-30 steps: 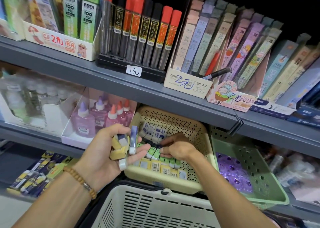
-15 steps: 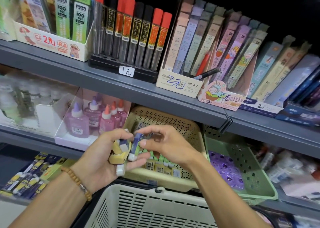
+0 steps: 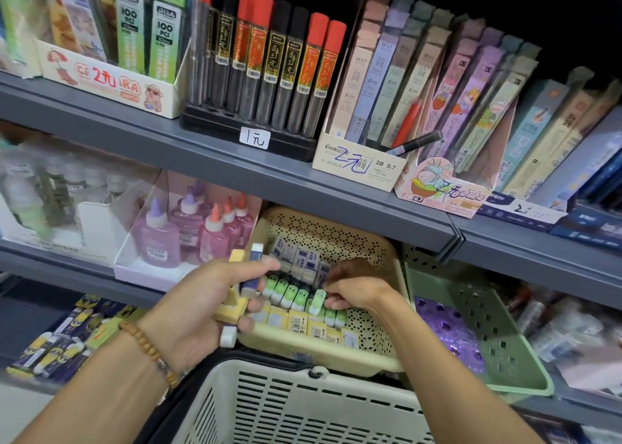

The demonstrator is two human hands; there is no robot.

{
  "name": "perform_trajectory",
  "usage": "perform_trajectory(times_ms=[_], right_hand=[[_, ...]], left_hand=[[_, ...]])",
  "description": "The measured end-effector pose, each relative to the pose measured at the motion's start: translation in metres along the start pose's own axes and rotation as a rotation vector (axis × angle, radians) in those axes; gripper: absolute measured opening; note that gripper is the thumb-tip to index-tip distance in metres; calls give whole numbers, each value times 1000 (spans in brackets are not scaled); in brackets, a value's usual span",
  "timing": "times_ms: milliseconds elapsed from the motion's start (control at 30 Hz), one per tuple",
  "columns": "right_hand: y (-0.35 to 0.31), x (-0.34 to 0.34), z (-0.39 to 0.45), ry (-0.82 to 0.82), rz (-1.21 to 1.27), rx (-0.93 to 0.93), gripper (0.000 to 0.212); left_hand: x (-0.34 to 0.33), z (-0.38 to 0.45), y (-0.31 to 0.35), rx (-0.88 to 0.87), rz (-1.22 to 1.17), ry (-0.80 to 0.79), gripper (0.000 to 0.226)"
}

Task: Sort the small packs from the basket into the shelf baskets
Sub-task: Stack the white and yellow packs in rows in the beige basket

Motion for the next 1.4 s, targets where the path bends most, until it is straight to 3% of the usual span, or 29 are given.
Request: perform_trajectory(times_ms=[167, 233, 300, 467, 567, 667, 767, 900, 967, 1167, 1400], right_hand=[[-2, -9, 3, 16, -53, 42, 13], [-10, -10, -10, 37, -26, 130, 5], [-22, -14, -29, -9, 97, 252, 10], [-47, -32, -87, -298, 301, 446, 32], [-52, -45, -104, -318, 243, 511, 37], [-52, -50, -111, -308, 215, 543, 28], [-49, -43, -110, -271, 330, 517, 14], [-38, -15, -89, -23, 549, 437, 10], [-26, 0, -71, 65, 587, 325, 10], [6, 21, -22, 209, 253, 118, 19], [7, 1, 2, 82, -17, -16, 15]], left_hand=[[2, 1, 1, -107, 123, 67, 36], [2, 2, 1, -128, 136, 109, 24], [2, 3, 2, -132, 100, 163, 13], [-3, 2, 2, -129, 57, 249, 9], [-6, 2, 0, -121, 83, 278, 7], [-10, 1, -1, -109, 80, 253, 7], [-9, 0, 0, -85, 59, 196, 7], [-14, 0, -2, -36, -44, 126, 3], [-15, 0, -3, -27, -123, 118, 17], [-8, 1, -1, -83, -341, 81, 36], [-7, 4, -3, -104, -423, 120, 36]])
Point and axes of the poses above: each hand's wrist, its own z-axis towards the middle knuckle, its own x-axis out of the back of the hand, y = z × x, the point moved 3 cm from there along z, towards the middle knuckle, and after that the axes turned 10 degrees about z, right-handed, at the moved point
